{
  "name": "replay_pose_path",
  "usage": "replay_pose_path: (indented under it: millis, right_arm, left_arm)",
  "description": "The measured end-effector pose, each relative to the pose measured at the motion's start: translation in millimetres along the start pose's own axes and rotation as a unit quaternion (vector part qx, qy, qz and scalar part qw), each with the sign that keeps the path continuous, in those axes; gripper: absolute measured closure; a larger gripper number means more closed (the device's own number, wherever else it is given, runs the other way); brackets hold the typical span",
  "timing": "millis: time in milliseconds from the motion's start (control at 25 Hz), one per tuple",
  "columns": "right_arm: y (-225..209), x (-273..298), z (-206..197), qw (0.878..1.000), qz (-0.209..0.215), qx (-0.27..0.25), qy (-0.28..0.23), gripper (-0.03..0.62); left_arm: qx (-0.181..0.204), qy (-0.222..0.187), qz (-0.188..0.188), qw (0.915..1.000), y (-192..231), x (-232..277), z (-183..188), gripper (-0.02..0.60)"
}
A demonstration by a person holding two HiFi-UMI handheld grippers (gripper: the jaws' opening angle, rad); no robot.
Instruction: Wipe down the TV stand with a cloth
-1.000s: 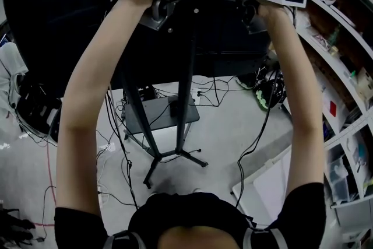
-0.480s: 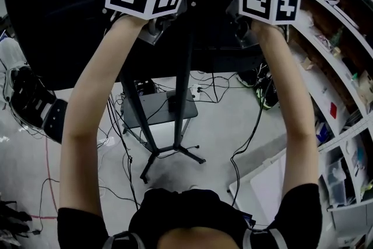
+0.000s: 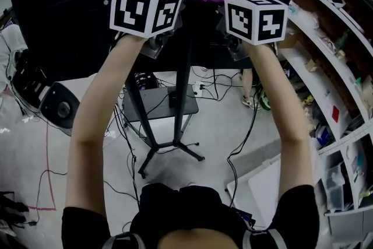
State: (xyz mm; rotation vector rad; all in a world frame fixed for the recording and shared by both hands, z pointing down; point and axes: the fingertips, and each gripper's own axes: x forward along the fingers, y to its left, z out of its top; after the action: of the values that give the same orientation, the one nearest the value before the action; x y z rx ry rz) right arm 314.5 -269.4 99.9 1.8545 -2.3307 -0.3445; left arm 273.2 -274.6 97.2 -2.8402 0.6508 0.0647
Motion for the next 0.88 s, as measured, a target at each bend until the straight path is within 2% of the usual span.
replay_pose_path:
  millis: [360, 880]
  right_arm:
    - [11, -1, -20, 1.000, 0.003, 0.013, -0.006, 0.530]
    - [16, -3, -42, 0.999, 0.000, 0.035, 0.001, 0.530]
  left_arm:
    - [-0.016, 0.005, 0.003, 0.9999, -6, 1, -28, 0.575]
    - [-0.016, 0.009, 0.002, 0.9998, -11, -1, -46, 0.575]
